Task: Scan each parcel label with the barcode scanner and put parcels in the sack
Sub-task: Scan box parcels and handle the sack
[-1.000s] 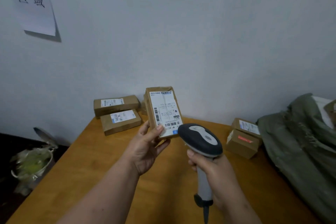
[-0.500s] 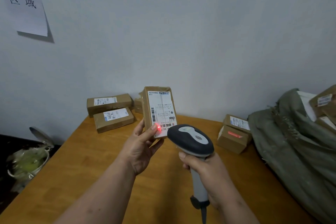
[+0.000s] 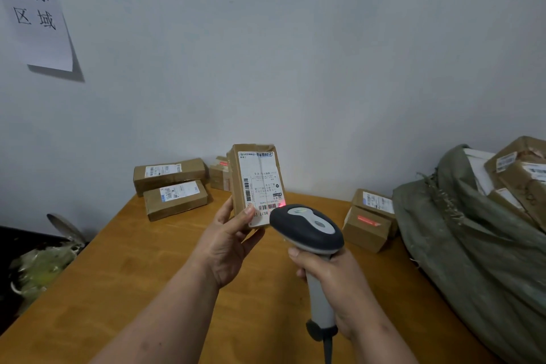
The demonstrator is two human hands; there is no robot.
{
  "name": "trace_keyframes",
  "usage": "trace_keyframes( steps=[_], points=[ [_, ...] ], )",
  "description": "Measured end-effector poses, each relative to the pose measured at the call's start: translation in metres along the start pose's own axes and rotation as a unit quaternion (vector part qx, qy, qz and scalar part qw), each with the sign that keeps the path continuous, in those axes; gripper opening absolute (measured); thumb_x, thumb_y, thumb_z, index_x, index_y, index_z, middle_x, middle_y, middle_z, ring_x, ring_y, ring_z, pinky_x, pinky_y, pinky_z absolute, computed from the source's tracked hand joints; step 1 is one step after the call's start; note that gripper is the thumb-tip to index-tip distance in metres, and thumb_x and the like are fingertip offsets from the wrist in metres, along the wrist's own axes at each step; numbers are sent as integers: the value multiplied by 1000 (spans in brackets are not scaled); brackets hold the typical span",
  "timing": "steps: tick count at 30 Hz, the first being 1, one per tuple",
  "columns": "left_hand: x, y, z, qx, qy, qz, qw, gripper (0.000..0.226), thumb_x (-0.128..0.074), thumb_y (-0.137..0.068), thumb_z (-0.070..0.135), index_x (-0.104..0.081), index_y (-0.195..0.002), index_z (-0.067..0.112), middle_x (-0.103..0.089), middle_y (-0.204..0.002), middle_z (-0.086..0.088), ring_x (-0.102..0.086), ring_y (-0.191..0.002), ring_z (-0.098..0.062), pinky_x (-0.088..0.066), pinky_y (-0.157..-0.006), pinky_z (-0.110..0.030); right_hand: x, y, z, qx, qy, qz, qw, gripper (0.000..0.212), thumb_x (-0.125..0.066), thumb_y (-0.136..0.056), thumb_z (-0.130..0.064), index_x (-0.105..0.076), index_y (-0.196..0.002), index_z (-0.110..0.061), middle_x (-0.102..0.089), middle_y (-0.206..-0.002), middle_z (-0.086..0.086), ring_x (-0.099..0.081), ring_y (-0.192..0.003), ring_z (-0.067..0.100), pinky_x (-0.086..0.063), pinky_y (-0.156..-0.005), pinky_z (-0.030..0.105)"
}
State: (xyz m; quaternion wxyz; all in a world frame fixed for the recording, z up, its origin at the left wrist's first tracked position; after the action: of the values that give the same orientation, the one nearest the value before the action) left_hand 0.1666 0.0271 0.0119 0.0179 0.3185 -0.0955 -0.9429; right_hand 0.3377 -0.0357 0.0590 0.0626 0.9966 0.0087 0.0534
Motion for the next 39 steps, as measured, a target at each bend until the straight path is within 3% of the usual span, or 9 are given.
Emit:
trace_keyframes(
  steps=[5, 12, 18, 22, 27, 31, 35, 39],
  points=[
    [-12, 5, -8, -1, 1, 3, 1000, 65, -72, -76, 11, -54, -138, 22, -72, -117, -11, -64, -117, -29, -49, -101, -44, 15, 6, 0, -2, 14, -2, 1000, 21, -79, -81, -20, -67, -66, -27, -65, -71, -1, -61, -70, 12, -53, -79, 35],
    [-28, 10, -21, -1, -2, 2, 1000, 64, -71, -77, 11, -54, -138, 22, -72, -118, -11, -64, -117, -29, -49, -101, -45, 33, 13, 1, -8, 13, 1, 1000, 15, -78, -82, -19, -66, -75, -26, -64, -71, 0, -60, -70, 11, -51, -75, 31],
    [-40, 15, -35, 9, -5, -4, 1000, 66, -71, -76, 11, -53, -139, 23, -72, -118, -10, -63, -117, -28, -49, -102, -44, 50, 21, 9, -17, 27, 11, 999, 13, -78, -82, -23, -68, -80, -31, -67, -76, -2, -62, -77, 13, -52, -84, 38],
    [-46, 18, -44, 16, -8, -8, 1000, 64, -71, -77, 11, -54, -137, 23, -72, -117, -10, -64, -116, -28, -51, -97, -43, 58, 28, 11, -19, 24, 24, 999, 19, -78, -82, -26, -66, -94, -35, -70, -85, -5, -64, -83, 14, -49, -77, 29],
    [-57, 17, -52, 36, -19, -28, 999, 64, -71, -76, 11, -55, -137, 23, -73, -114, -9, -64, -115, -28, -51, -97, -43, 66, 35, 15, -36, 32, 49, 998, 19, -78, -81, -26, -66, -94, -33, -71, -95, 3, -64, -87, 17, -54, -90, 41],
    [-69, 14, -53, 50, -30, -53, 997, 59, -69, -79, 11, -56, -135, 22, -74, -114, -9, -65, -113, -28, -51, -96, -43, 71, 41, 13, -42, 16, 68, 997, 20, -76, -84, -21, -64, -96, -32, -70, -97, 2, -62, -85, 15, -50, -76, 26],
    [-76, 14, -53, 62, -28, -72, 995, 59, -70, -77, 11, -57, -134, 22, -74, -113, -9, -66, -111, -27, -52, -93, -42, 73, 45, 11, -45, 5, 91, 995, 32, -76, -83, -21, -63, -111, -30, -68, -101, -2, -61, -87, 14, -47, -73, 25],
    [-80, 12, -53, 72, -38, -87, 993, 59, -69, -77, 10, -57, -134, 21, -74, -112, -9, -66, -109, -27, -53, -92, -41, 72, 49, 9, -47, 6, 115, 992, 29, -76, -83, -25, -61, -106, -33, -67, -97, -4, -61, -85, 12, -43, -69, 23]
  ],
)
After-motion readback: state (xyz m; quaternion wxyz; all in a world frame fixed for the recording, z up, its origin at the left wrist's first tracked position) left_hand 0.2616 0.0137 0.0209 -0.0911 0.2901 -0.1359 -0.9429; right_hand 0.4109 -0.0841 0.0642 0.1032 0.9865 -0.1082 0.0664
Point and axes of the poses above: each hand's wrist, its own y-axis away from the middle knuckle, its own x-axis out of the back of the hand, z = x × y, the point moved 7 cm from there along -y, towards the middle knuckle
